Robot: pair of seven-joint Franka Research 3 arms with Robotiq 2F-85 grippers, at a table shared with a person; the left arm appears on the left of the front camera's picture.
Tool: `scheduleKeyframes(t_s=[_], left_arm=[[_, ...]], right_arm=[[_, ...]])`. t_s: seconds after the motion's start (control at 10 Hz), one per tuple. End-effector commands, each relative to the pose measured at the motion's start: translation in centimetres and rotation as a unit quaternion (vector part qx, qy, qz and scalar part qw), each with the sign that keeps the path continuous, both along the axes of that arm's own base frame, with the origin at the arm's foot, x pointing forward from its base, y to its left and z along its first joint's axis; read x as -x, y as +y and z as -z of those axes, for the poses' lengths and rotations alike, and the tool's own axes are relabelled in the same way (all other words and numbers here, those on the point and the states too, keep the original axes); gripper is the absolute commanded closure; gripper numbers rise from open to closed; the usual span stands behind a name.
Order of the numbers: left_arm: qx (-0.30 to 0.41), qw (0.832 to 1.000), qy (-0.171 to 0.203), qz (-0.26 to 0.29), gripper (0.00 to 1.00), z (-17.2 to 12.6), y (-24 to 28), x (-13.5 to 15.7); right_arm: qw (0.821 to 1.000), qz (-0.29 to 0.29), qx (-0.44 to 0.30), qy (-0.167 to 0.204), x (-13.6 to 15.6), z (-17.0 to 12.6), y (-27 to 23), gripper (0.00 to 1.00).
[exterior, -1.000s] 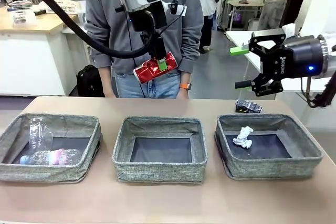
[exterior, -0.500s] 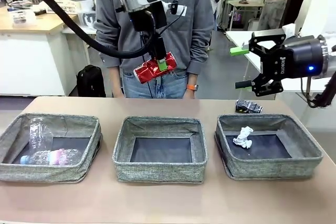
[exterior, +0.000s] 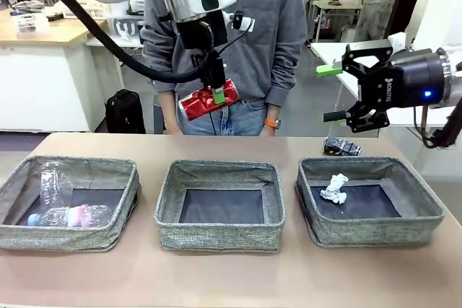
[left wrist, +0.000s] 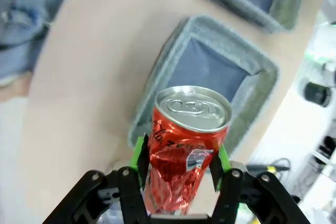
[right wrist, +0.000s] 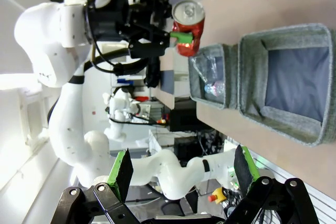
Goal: Sort the waste into the appropriate baskets.
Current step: Pick up the waste item pointed out by the person.
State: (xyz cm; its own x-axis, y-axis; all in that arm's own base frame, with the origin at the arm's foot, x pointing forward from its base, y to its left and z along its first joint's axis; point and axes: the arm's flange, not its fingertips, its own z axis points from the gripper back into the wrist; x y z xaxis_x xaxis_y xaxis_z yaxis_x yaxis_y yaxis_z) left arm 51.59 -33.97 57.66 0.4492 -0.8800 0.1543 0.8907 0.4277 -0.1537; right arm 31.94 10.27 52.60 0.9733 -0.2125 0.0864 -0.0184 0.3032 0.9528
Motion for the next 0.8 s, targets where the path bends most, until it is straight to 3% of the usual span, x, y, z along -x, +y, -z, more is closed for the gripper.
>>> scheduleKeyframes(t_s=[0.0,0.3,0.4,0.5,0.6,0.7], left_arm=[[-0.052,0.995,0.035,-0.082,0.44,-4.5,-2.1,2.8],[-0.092,0.977,0.045,-0.188,0.44,-10.2,-5.8,10.8],[-0.090,0.969,0.014,-0.229,0.44,-11.8,-7.2,12.9],[-0.097,0.969,-0.017,-0.228,0.44,-13.2,-8.5,14.6],[-0.144,0.942,-0.044,-0.301,0.44,-14.2,-9.5,15.8],[-0.169,0.926,-0.043,-0.335,0.44,-14.7,-9.7,16.3]], right_arm=[[1.000,0.002,-0.005,0.006,0.1,-0.2,0.1,0.00],[1.000,0.002,-0.005,0.006,0.1,-0.2,0.1,0.00],[1.000,0.002,-0.005,0.006,0.1,-0.2,0.1,0.00],[1.000,0.002,-0.005,0.006,0.1,-0.2,0.1,0.00],[1.000,0.002,-0.005,0.006,0.1,-0.2,0.1,0.00],[1.000,0.002,-0.005,0.006,0.1,-0.2,0.1,0.00]])
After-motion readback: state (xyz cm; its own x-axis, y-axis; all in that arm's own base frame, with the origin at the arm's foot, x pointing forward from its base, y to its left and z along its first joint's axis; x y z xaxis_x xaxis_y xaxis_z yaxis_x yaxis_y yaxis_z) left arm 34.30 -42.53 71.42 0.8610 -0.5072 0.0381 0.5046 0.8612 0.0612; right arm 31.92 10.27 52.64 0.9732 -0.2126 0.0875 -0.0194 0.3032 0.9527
